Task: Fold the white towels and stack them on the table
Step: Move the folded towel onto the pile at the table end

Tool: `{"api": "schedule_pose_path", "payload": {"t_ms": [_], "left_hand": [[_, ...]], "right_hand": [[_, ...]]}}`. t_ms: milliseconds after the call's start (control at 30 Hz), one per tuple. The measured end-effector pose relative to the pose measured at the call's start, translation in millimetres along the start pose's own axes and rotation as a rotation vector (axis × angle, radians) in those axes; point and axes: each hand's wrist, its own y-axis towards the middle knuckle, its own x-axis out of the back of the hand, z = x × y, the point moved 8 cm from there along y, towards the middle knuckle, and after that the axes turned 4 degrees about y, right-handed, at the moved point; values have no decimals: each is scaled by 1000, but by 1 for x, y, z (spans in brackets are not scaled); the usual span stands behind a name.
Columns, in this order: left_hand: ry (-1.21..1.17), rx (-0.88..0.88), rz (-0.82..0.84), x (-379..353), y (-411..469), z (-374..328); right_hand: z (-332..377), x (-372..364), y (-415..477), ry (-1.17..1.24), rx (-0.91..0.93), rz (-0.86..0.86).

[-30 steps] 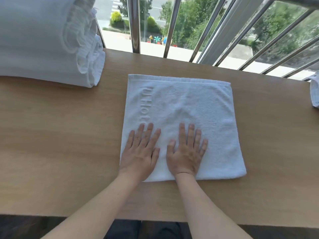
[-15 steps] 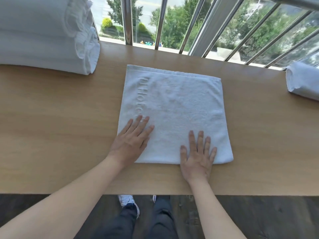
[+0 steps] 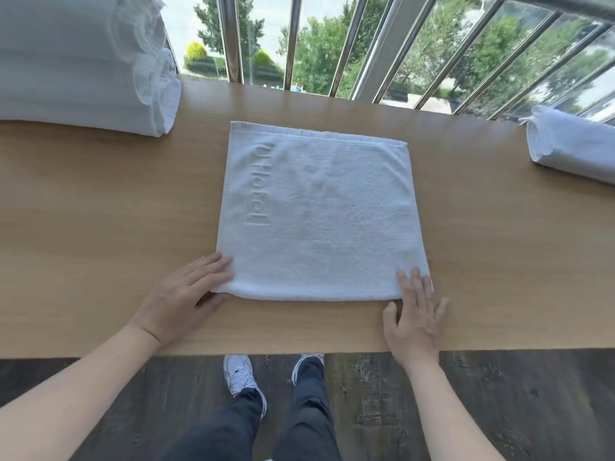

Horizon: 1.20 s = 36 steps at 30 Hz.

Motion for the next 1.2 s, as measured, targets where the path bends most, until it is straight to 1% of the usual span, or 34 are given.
{"api": "schedule_pose_path", "payload": {"t_ms": [133,233,400,500,567,633,733,900,1000,1200], "left_hand": [[-34,13,-37,8,1,0],[-41,62,-52,9,5,6],[-110,357,-79,10,18,33],[-250,540,-96,17,37,41],[-325,595,-177,24,56,43],[-369,654,-245,29,78,49],[-422,792,-318,34,104,65],[-466,932,-357,24,147,98],[-491,1018,-383,16,168,118],[-349,1089,-363,9,216,148]], "right_hand": [[-7,17,-1,57,-50,-106],[2,30,8,69,-38,-179],[9,53,29,27,-129,-255],[17,70,44,71,-148,-329],[25,82,59,142,-139,-375],[32,97,81,283,-129,-417],[41,115,119,494,-119,-470],[58,125,193,512,-85,-430],[67,121,239,508,-107,-385],[86,109,321,405,-82,-288]]}}
